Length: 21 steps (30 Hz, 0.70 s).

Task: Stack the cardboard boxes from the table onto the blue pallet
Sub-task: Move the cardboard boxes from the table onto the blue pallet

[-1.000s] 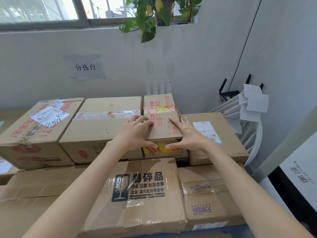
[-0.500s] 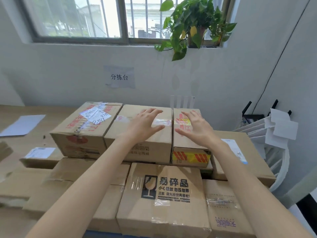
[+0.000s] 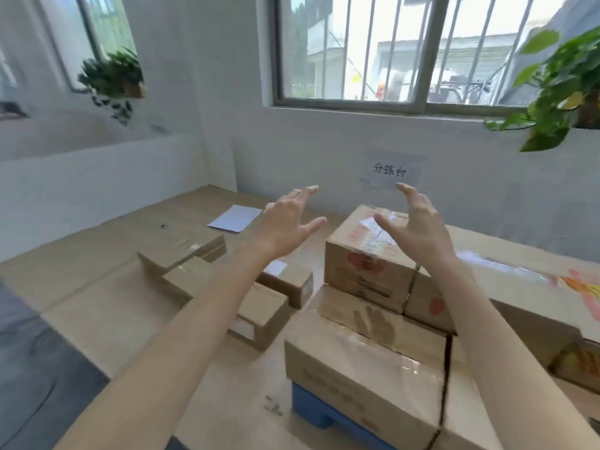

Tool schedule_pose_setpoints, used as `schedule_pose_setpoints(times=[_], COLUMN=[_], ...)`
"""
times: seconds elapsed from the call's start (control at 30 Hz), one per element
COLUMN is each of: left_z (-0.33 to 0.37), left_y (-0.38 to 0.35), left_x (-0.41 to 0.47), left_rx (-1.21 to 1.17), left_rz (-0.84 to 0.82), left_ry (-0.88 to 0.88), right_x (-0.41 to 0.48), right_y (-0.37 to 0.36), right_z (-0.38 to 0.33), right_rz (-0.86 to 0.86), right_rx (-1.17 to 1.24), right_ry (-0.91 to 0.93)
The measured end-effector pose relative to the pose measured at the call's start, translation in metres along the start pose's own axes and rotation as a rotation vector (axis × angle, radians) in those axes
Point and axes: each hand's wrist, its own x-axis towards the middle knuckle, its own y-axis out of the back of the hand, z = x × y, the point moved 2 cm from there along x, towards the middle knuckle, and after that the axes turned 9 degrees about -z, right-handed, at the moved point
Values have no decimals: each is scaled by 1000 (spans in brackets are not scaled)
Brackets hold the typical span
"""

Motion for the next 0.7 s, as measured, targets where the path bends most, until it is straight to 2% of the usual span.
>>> schedule_pose_setpoints(times=[0.33,0.7], left_z=[-238,-441], left_y=[118,152], left_x=[-79,-101], left_rx=[56,0], left_rz=[50,109], left_ry=[232,408], right_x=[54,137], right_y=[-174,-356], right_z=[-208,-347], right_rz=[-100,-281], right_rx=[125,160], right_ry=[127,216])
